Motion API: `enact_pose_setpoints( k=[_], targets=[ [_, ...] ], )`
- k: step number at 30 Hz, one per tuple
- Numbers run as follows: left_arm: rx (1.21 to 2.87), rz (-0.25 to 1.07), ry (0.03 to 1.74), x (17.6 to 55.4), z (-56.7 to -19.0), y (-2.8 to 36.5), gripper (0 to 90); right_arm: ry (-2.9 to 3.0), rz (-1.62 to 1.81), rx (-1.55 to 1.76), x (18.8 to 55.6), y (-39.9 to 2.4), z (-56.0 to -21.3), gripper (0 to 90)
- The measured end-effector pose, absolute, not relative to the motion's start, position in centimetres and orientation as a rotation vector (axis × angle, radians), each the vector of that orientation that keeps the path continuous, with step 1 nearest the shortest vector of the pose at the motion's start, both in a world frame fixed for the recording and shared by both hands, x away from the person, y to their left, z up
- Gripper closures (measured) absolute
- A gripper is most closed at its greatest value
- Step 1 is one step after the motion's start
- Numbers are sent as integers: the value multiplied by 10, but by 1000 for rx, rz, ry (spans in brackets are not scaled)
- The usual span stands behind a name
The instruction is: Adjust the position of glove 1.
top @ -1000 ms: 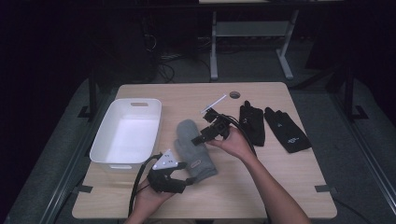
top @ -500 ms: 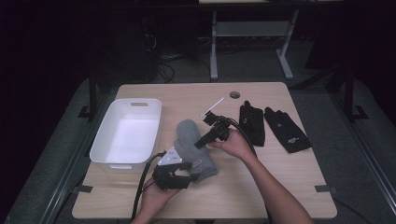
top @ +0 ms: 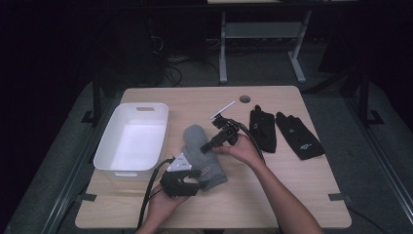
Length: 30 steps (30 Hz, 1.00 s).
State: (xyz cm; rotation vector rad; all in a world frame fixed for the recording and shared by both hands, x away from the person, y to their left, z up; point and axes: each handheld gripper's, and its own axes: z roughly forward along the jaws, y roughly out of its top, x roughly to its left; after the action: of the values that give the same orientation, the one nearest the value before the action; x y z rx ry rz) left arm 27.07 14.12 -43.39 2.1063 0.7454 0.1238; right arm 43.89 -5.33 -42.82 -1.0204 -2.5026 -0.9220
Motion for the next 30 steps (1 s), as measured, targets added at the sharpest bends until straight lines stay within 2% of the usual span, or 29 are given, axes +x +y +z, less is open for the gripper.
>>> enact_pose_setpoints(
  k=[10,13,18,21,26,30],
  targets=[
    [2113,127,740,270,-434,141,495,-2371,-933,-1081,452,-47,-442,254],
    [2109,126,745,270,-433,143,477,-2394,-912,-1075,452,-46,-447,355],
    [2089,105,800,268,-433,145,363,-2382,-912,-1073,451,-51,-453,540],
    [2058,80,848,267,-434,148,331,-2379,-934,-1072,449,-56,-455,587],
    [2011,-5,961,266,-440,152,267,-2381,-970,-1074,445,-59,-456,594],
    [1966,-43,1023,266,-442,154,254,-2401,-975,-1072,442,-59,-455,600]
  ],
)
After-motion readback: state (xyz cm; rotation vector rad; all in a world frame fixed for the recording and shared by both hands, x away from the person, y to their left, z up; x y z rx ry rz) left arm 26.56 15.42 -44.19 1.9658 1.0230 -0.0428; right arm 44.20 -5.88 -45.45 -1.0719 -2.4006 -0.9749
